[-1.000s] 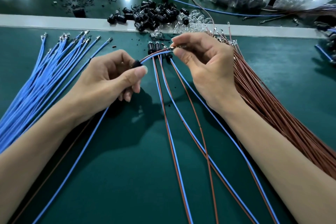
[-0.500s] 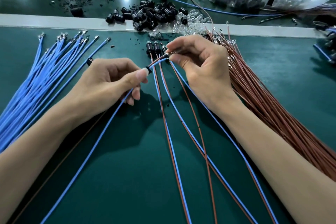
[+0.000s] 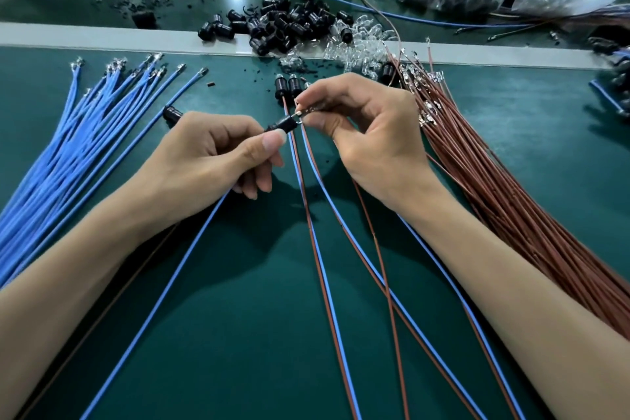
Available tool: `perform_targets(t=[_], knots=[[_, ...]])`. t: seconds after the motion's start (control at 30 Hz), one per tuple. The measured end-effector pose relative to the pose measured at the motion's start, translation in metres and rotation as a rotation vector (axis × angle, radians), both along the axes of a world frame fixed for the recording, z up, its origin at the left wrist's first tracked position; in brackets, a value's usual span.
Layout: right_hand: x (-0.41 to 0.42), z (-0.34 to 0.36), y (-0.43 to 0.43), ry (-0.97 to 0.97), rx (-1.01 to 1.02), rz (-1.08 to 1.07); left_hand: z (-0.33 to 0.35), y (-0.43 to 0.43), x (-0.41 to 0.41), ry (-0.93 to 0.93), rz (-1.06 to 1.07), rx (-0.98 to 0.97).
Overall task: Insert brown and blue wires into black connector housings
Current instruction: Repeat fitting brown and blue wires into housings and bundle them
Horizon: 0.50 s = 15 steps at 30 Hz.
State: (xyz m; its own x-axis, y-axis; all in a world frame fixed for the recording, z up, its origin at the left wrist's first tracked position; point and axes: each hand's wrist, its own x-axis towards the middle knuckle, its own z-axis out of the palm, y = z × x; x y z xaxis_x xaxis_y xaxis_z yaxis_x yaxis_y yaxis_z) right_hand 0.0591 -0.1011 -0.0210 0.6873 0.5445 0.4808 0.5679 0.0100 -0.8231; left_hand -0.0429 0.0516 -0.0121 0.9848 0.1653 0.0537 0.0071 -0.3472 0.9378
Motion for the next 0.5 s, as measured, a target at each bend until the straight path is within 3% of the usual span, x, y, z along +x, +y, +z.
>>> perform_targets(t=[0.2,0.5], knots=[[-0.0001,0.0004,0.0004,0.002,-0.002,0.064,0.003,0.0007,0.0006,0.015,-0.053,0.014],[-0.0027,0.0076,-0.0042,0.157,-0.017,0.249,0.005,0.003,-0.0004,-0.013,-0.143,0.037]])
